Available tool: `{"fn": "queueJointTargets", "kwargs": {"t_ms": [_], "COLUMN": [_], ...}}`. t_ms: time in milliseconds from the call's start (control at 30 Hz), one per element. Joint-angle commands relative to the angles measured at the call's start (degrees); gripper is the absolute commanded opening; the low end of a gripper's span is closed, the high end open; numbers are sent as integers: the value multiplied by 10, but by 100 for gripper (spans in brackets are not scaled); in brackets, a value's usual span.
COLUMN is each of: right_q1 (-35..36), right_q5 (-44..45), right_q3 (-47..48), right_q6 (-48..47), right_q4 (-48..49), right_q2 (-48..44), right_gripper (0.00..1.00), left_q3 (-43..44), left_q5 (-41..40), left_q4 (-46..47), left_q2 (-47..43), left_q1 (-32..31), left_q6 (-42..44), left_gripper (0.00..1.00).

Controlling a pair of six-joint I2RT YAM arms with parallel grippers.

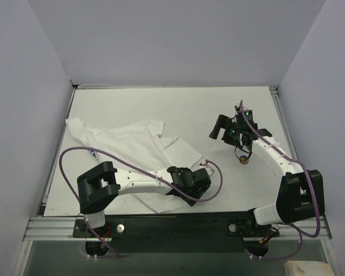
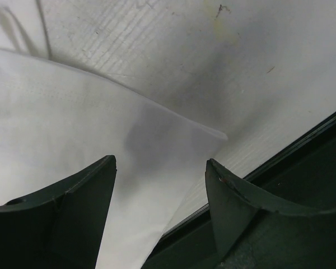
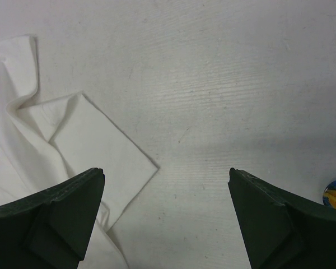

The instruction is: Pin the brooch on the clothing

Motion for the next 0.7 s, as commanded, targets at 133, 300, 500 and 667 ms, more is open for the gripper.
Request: {"fn": "queueJointTargets", "kwargs": {"t_ms": [133,300,500,667], "right_q1": [-5,-6,-7,-7], "right_q5": [-4,-4,-5,-5], "right_q3": [12,13,15,16], "right_q6": [2,0,-1,-5], "right_q4": [-14,-14,-15,-18], "right_q2": [4,6,6,3], "right_gripper": [100,100,100,100], "left_q3": [15,1,-4,-2], "left_q5": [33,49,48,2], "left_q4": [65,84,82,56], "left_q2": [30,46,67,50], "left_q1": [-15,-18,-18,-13], "left_q6": [-20,-25,-31,-35], "left_gripper": [69,67,41,0]}}
